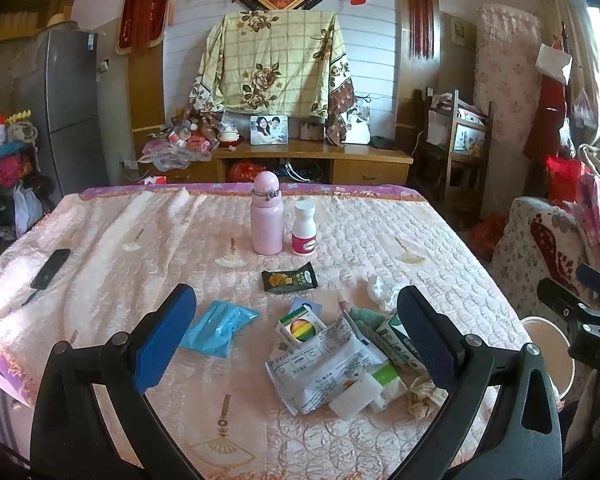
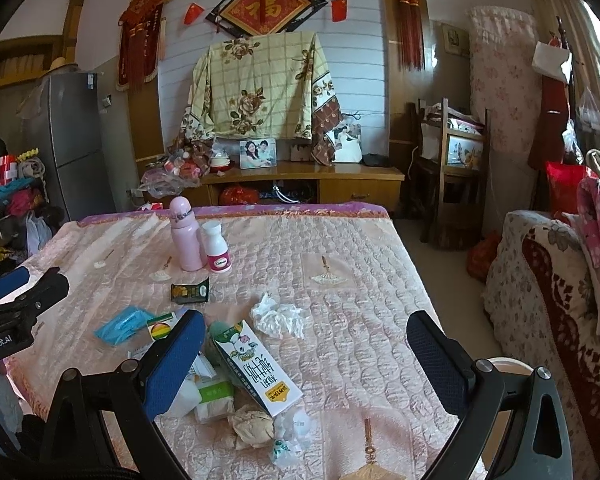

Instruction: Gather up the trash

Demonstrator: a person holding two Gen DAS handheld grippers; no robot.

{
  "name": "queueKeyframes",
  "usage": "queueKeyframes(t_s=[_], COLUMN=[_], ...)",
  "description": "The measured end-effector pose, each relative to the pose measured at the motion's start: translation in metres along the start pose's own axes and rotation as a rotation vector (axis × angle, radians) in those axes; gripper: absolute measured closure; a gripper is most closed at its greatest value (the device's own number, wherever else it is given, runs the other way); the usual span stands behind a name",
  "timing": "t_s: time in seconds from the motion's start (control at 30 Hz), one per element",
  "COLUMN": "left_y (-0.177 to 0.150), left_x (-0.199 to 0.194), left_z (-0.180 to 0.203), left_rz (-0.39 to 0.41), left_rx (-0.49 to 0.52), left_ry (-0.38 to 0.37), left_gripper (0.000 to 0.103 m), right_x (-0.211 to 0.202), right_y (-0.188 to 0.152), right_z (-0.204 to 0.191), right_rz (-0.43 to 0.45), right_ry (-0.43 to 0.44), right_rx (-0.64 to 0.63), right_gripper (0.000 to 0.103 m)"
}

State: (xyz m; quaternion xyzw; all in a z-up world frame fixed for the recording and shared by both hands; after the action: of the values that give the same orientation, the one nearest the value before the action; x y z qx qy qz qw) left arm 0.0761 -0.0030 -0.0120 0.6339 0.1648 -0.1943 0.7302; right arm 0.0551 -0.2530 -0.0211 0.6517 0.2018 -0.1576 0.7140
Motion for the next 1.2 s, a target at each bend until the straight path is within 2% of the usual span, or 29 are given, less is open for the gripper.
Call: queueKeyframes(t_s=[0.23, 0.47, 0.53, 0.57, 0.63, 0.7, 0.9, 1.2], left_y=[-0.003, 0.003, 0.010, 0.013, 0.021, 0.021, 0.017, 0.017], left_x=[0.004, 0.003, 0.005, 0.004, -0.002, -0.004, -0.005, -0.009], left_z=[0.001, -0.007, -0.008, -0.007, -0.008, -0.007, -0.008, -0.007], left_rz=[-0.022, 0.003, -0.008, 0.002, 0.039, 0.050, 0.033, 0.051], left_rx=[0.005, -0.006, 0.000, 0.004, 0.008, 0.008, -0.010, -0.003], left_ry=[-0.004, 0.004, -0.002, 0.002, 0.004, 0.006, -0.001, 0.017], left_gripper=[0.003, 0.003, 0.003, 0.003, 0.003, 0.003, 0.003, 0.003], right_x=[0.001, 0.001, 0.006, 0.008, 0.001, -0.006, -0.013, -0.010], right_y=[0.001, 0.016, 0.018, 0.019, 0.025, 0.024, 0.018, 0.008], right_z=[-0.002, 0.009, 0.010, 0.010, 0.011, 0.014, 0.013, 0.001], right_rz=[-0.011, 0.017, -0.007, -0.024, 0.003, 0.023, 0.023, 0.014], right_ry=[0.012, 0.012, 0.037, 0.050, 0.039, 0.016, 0.017, 0.022], right_rx=[-0.010, 0.067, 0.080, 0.079, 0.062, 0.046, 0.045, 0.012], right_gripper=[0.003, 0.000, 0.000, 0.000, 0.000, 0.000, 0.000, 0.000])
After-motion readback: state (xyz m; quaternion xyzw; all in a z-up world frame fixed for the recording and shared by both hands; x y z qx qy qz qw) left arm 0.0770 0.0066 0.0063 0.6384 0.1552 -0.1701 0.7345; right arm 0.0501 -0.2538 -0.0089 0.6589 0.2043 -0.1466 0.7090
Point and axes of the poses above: each gripper's, at about its wrist camera, not at the fingertips, and x roughly the way its jaws point, z to its right, y to its top, the point moved 8 cm from there along x, roughly the way its jaws point, and after that the axes turned 7 degrees about -x, right-handed, at the moved point
